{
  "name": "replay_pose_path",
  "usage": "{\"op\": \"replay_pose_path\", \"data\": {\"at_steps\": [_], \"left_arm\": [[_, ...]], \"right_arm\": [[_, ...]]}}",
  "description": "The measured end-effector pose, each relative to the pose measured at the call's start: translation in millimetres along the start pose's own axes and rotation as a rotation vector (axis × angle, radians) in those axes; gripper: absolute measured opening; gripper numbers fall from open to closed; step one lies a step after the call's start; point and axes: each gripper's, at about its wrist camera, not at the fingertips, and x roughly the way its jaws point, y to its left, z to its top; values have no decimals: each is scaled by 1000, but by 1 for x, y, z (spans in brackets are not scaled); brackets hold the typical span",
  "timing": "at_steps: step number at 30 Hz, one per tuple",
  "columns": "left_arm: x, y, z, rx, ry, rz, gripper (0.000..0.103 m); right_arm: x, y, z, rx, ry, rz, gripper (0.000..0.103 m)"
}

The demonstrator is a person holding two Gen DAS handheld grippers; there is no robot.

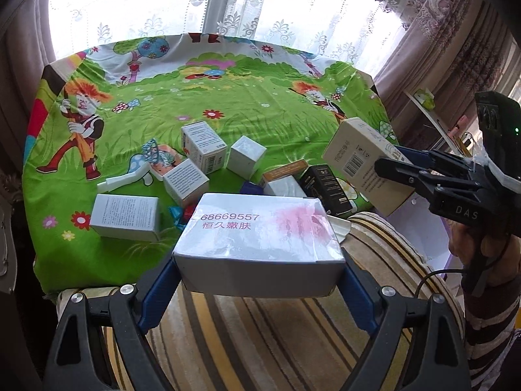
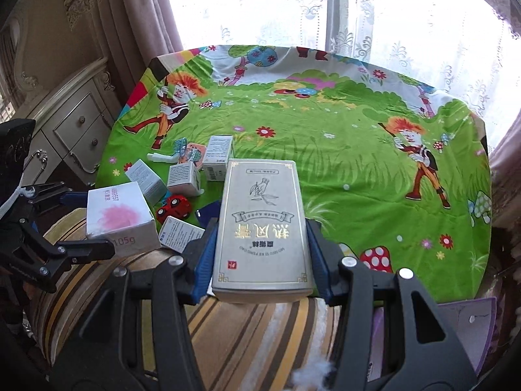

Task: Organize rigid objects
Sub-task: 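Carry both boxes over the purple box and lower the cream box inside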

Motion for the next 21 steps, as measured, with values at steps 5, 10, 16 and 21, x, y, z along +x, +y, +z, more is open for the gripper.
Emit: {"op": "replay_pose_path", "data": {"at_steps": [5,10,16,21], "left_arm": [[7,-31,8,69,5,-32,91],[16,-69,14,147,18,-77,91],[26,-114,21,235,33,-119,91],[36,-152,27,308,46,-140,91]], "right_arm": [[-30,-38,-25,91,-21,-64,55],[-54,-80,-53,184,-16,-136,55],[-78,-120,-90,271,-3,-204,55],[-87,-143,-122,321,29,-239,55]]}}
